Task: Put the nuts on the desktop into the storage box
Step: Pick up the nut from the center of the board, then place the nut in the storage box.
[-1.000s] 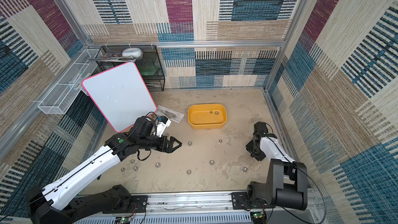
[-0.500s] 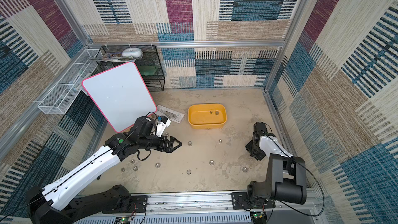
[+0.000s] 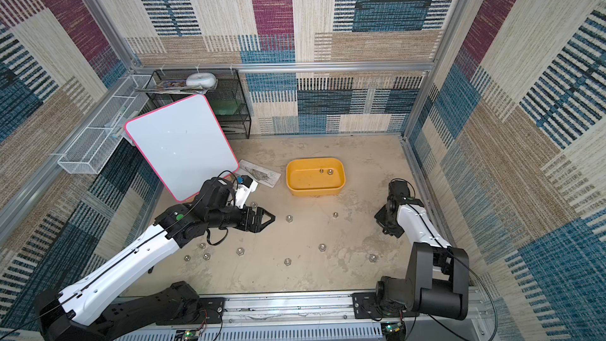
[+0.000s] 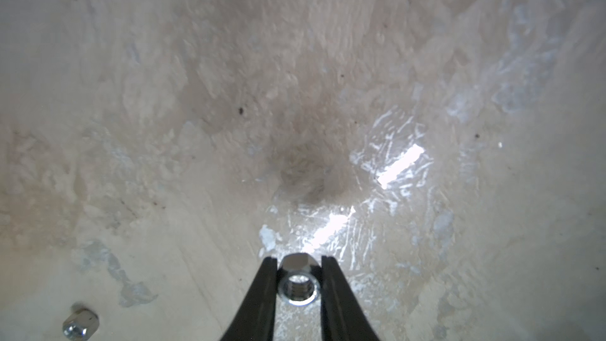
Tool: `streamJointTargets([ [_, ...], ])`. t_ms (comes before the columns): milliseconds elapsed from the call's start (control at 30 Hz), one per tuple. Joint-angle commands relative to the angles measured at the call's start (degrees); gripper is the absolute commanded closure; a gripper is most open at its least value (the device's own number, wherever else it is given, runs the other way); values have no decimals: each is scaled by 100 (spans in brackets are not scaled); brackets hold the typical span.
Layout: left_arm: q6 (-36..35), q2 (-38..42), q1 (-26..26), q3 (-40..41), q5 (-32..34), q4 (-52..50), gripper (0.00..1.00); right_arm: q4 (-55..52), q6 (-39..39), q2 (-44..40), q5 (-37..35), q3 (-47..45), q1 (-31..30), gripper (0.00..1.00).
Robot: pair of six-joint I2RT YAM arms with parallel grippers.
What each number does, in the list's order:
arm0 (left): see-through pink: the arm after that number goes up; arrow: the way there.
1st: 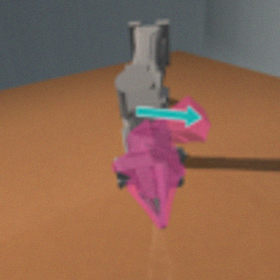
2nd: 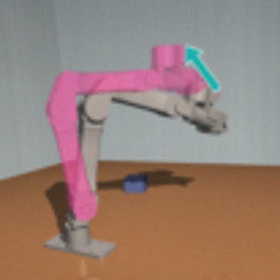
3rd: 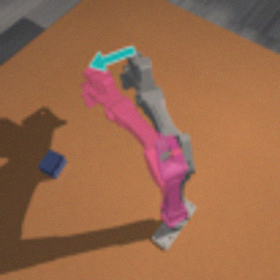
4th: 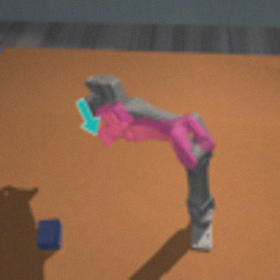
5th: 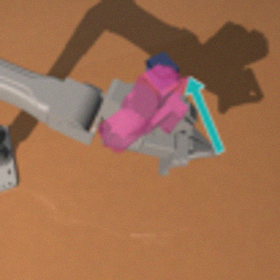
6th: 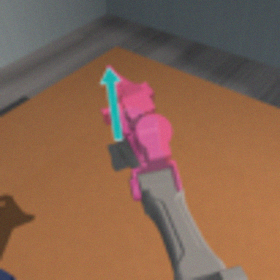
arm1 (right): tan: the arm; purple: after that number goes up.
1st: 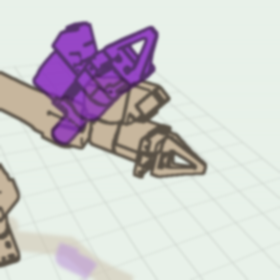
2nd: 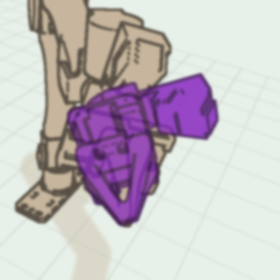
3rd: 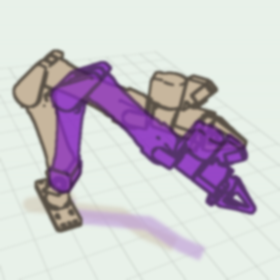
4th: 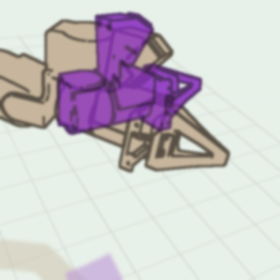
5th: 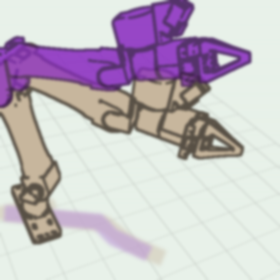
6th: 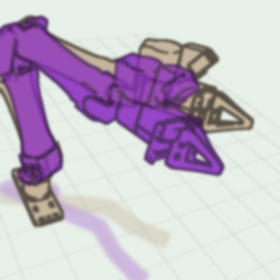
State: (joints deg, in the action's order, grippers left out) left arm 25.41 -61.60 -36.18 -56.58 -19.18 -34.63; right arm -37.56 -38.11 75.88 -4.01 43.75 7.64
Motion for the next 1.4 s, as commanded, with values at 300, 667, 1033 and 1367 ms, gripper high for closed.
streamJointTargets([
  [300,327,538,-2,94,531,-413,0,-419,386,1004,-270,1973,-1376,74],
  [667,516,825,-3,16,726,-713,0,-627,847,3148,-375,4554,-2525,73],
  [1033,607,1008,-3,-43,1027,-962,0,-1018,1004,5244,-186,6899,-3056,73],
  [1367,653,1143,-3,-13,1277,-1056,0,-1448,1226,6448,-131,8278,-3119,72],
])
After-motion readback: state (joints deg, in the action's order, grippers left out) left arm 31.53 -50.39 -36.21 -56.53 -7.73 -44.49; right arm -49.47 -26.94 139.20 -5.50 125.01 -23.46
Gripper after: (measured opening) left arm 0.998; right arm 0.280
